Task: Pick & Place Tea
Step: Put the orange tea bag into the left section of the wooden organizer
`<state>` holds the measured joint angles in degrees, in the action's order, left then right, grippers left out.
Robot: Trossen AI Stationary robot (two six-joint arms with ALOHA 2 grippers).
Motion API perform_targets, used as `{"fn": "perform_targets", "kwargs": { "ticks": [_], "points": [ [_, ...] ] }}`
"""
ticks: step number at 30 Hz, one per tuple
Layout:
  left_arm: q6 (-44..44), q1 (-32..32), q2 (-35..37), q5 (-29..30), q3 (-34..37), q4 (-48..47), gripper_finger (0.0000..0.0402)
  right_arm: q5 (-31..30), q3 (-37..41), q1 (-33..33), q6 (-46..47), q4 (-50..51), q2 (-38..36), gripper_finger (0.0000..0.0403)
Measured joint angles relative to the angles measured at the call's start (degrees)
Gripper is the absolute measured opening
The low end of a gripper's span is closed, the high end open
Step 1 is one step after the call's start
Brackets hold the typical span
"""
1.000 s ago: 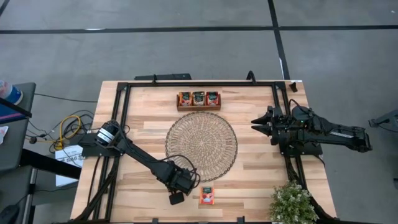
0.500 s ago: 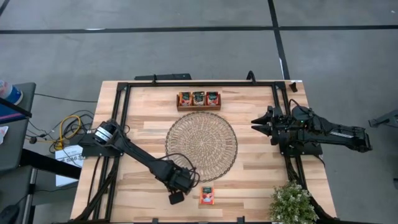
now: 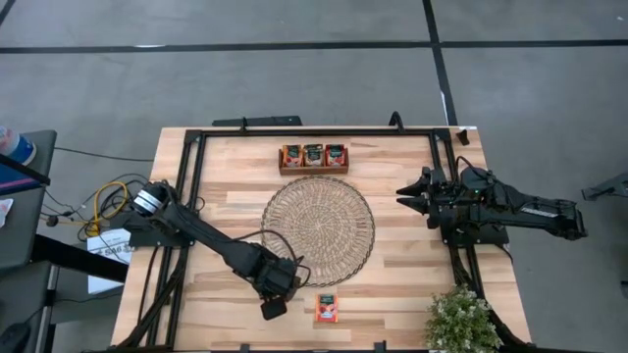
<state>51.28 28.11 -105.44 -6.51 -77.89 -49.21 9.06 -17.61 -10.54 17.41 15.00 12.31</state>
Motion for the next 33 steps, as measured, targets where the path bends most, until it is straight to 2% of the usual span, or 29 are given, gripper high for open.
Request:
{"fn": "perform_targets", "kwargs": {
  "ticks": [11, 20, 33],
  "points": [
    [0.9, -2.4, 3.2, -1.1, -0.5, -2.9, 0.0000, 0.0, 0.0, 0.0, 0.0, 0.0, 0.0, 0.0130],
    [-3.8, -6.1, 3.4, -0.2, -8.6, -12.0, 0.0000, -0.1, 0.0, -0.1, 0.0, 0.0, 0.0, 0.0130],
    [-12.4, -15.9, 3.4, 3.4, -16.6, -17.7, 0.0000, -0.1, 0.0, 0.0, 0.0, 0.0, 0.0, 0.0130]
  ]
}}
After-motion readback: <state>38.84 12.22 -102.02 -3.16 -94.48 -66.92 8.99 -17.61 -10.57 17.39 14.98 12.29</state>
